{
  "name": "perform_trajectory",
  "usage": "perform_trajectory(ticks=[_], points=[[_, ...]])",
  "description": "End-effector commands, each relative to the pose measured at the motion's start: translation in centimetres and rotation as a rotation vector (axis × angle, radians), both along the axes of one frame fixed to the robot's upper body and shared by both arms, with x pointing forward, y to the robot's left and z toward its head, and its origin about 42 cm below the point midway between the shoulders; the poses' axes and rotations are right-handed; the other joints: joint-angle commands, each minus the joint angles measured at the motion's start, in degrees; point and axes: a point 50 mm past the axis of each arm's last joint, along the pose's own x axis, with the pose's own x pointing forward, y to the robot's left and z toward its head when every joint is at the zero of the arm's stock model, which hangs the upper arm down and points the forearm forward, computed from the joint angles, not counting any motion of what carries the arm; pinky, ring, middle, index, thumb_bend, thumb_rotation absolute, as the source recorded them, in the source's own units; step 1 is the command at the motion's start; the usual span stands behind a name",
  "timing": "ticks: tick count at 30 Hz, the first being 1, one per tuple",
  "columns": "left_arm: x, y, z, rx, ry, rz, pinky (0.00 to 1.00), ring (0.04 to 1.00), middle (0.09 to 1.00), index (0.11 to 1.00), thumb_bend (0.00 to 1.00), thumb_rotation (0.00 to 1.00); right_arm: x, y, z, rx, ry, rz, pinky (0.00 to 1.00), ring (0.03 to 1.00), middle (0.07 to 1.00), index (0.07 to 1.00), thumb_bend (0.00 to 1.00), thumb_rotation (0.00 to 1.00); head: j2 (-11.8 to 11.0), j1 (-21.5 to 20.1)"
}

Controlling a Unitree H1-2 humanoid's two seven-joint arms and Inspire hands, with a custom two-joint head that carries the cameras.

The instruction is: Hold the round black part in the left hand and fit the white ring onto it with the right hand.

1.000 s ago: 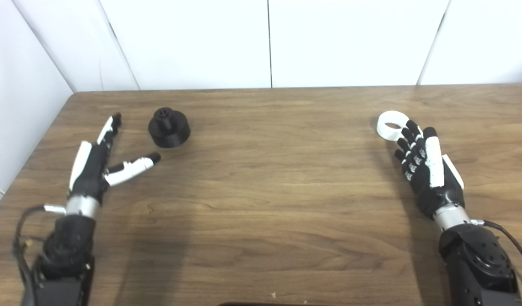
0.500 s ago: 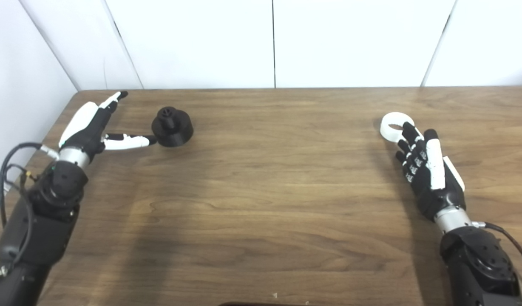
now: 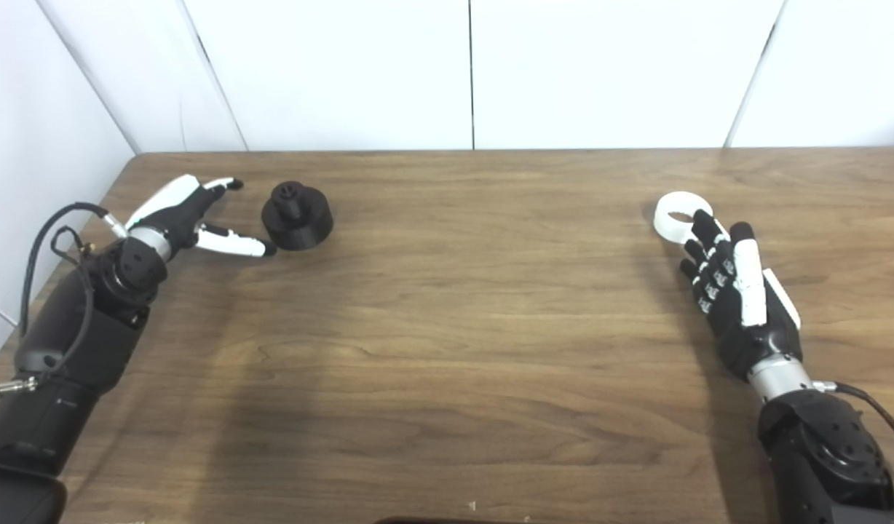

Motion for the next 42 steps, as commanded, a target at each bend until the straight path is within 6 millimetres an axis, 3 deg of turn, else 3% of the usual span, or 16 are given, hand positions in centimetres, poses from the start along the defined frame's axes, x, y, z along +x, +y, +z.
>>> perform_trajectory(ticks=[1,11,21,42], points=[[1.4,0.7,3.5,0.045,-0.084,-0.008,0.89,1.000,0.988,0.929,1.00,0.42,0.6,0.1,1.7,-0.008,-0.080,0.024,1.00,1.000,1.000,0.962,0.59,1.00,0.0,0.1],[2.4,0.5,2.9,0.052,-0.044,-0.015,0.91,1.000,0.985,0.930,1.00,0.36,0.5,-0.1,1.9,-0.001,-0.089,0.025,1.00,1.000,1.000,0.961,0.58,1.00,-0.1,-0.3],[3.2,-0.2,2.7,0.042,-0.066,-0.015,0.90,1.000,0.987,0.919,1.00,0.38,0.4,-0.2,1.8,-0.008,-0.088,0.026,1.00,1.000,1.000,0.960,0.58,1.00,-0.5,-0.4],[4.7,-3.2,3.5,0.017,-0.104,-0.062,0.92,1.000,0.982,0.916,1.00,0.36,-0.3,0.2,1.3,-0.014,-0.070,0.026,1.00,1.000,1.000,0.970,0.57,1.00,-0.6,-1.2]])
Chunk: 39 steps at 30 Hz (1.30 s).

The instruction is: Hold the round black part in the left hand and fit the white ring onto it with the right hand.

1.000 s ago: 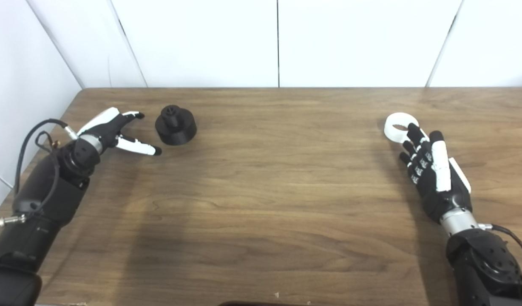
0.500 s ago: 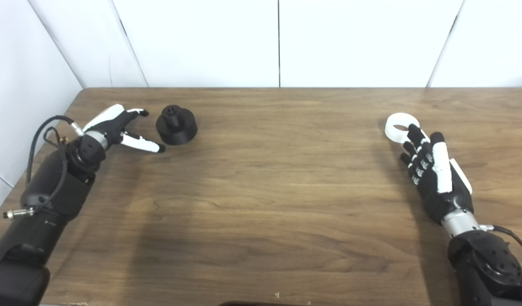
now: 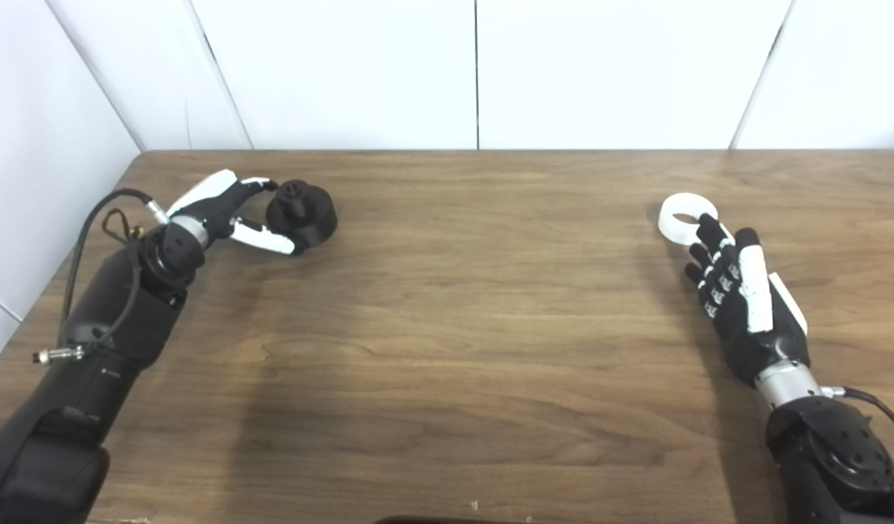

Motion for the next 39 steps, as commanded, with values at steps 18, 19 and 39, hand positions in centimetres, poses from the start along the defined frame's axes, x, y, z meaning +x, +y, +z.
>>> perform_trajectory(ticks=[18,19,39], points=[[2.8,-0.5,2.7,0.023,-0.122,-0.078,0.91,1.000,0.930,0.870,0.99,0.37,-0.2,0.3,1.3,-0.005,-0.062,0.002,1.00,1.000,1.000,0.963,0.59,1.00,0.2,-0.6],[2.8,-0.5,2.6,0.022,-0.124,-0.077,0.90,1.000,0.927,0.857,0.98,0.36,-0.2,0.2,1.3,-0.006,-0.062,0.001,1.00,1.000,1.000,0.961,0.59,1.00,0.1,-0.7],[2.3,-0.8,1.9,0.037,-0.219,-0.057,0.87,0.969,0.888,0.638,0.79,0.10,-0.1,-0.1,1.5,-0.002,-0.064,0.001,1.00,1.000,1.000,0.964,0.59,1.00,0.3,-0.7]])
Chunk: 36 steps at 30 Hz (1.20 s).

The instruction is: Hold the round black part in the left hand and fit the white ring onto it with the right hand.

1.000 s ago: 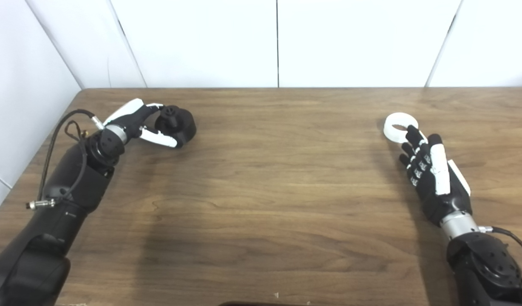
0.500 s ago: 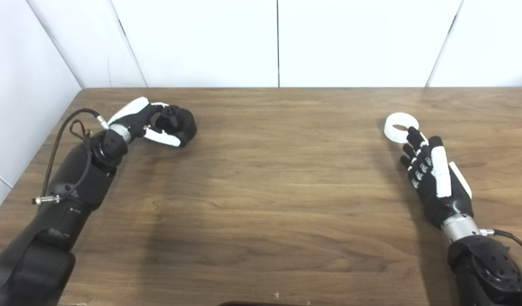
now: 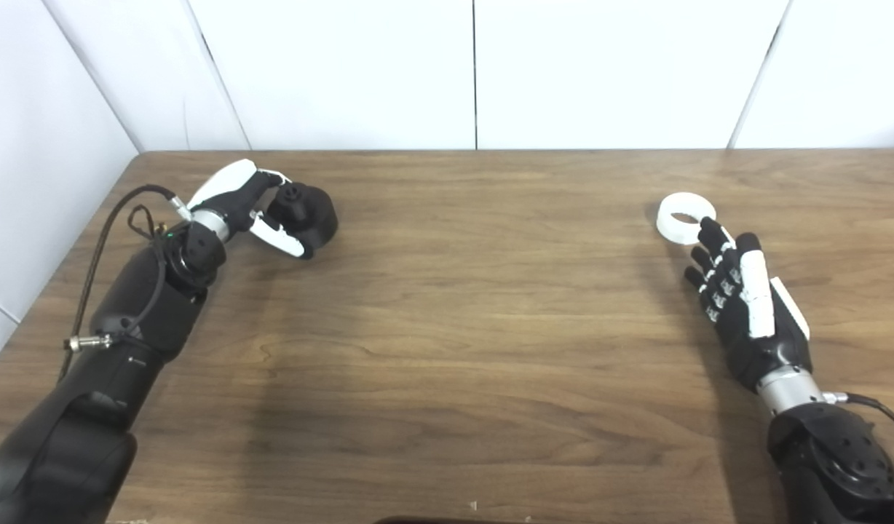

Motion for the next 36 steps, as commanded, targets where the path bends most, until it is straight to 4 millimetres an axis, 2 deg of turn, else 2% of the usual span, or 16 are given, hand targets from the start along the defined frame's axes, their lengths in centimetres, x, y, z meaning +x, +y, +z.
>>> perform_trajectory(ticks=[1,2,5,7,30,36], points=[[0.9,0.5,2.9,0.013,-0.119,-0.005,0.87,0.965,0.884,0.629,0.79,0.10,0.5,0.0,1.5,0.005,-0.062,0.009,1.00,1.000,1.000,0.964,0.59,1.00,0.1,0.0],[0.9,0.5,2.9,0.012,-0.123,-0.006,0.87,0.962,0.881,0.623,0.79,0.10,0.5,0.0,1.5,0.004,-0.062,0.010,1.00,1.000,1.000,0.964,0.59,1.00,0.1,0.0],[0.7,0.6,2.7,0.007,-0.136,-0.010,0.87,0.959,0.869,0.521,0.58,0.07,0.5,0.0,1.5,-0.001,-0.059,0.011,1.00,1.000,1.000,0.965,0.60,1.00,0.2,-0.1],[0.5,0.5,2.6,0.007,-0.140,-0.014,0.87,0.954,0.864,0.501,0.53,0.07,0.5,0.1,1.6,-0.002,-0.057,0.009,1.00,1.000,1.000,0.965,0.60,1.00,0.2,-0.2],[-2.0,-3.4,2.7,-0.022,-0.119,-0.168,0.85,0.955,0.900,0.496,0.52,0.07,0.6,0.4,1.7,-0.009,-0.042,0.031,1.00,1.000,1.000,0.973,0.60,1.00,0.9,-0.3],[-3.2,-5.3,2.7,-0.026,-0.096,-0.230,0.84,0.945,0.893,0.496,0.52,0.07,0.6,0.6,1.7,-0.012,-0.036,0.034,1.00,1.000,1.000,0.976,0.60,1.00,1.1,-0.4]])
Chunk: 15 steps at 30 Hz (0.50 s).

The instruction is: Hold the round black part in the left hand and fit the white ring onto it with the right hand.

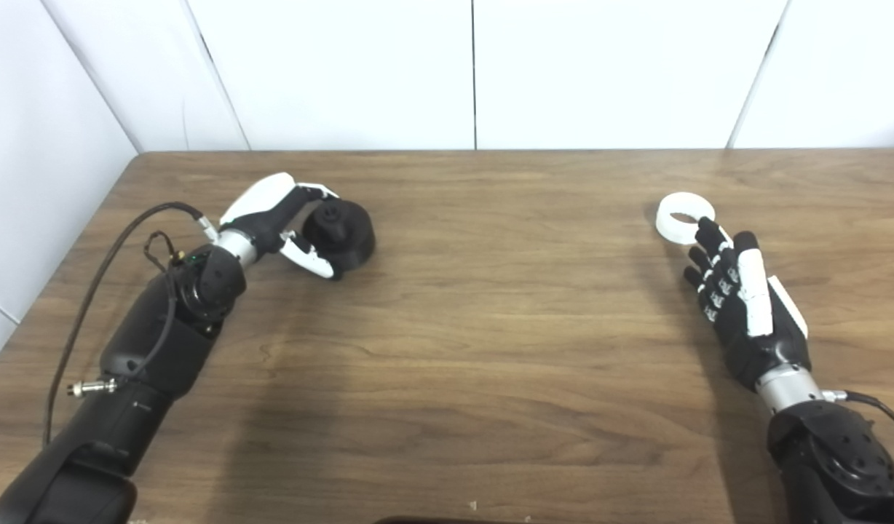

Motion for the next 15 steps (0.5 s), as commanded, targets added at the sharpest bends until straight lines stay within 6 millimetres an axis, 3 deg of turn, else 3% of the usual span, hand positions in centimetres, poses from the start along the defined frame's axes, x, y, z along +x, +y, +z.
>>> perform_trajectory(ticks=[1,15], points=[[0.3,-0.7,2.6,0.001,-0.070,-0.030,0.84,0.944,0.890,0.496,0.52,0.07,0.6,0.4,1.5,-0.002,-0.048,0.023,1.00,1.000,1.000,0.976,0.60,1.00,0.1,0.1],[-3.0,-6.4,2.0,0.002,-0.043,-0.243,0.86,0.951,0.894,0.495,0.52,0.07,0.7,0.7,1.4,0.007,-0.047,0.024,1.00,1.000,1.000,0.977,0.60,1.00,0.3,-0.1]])
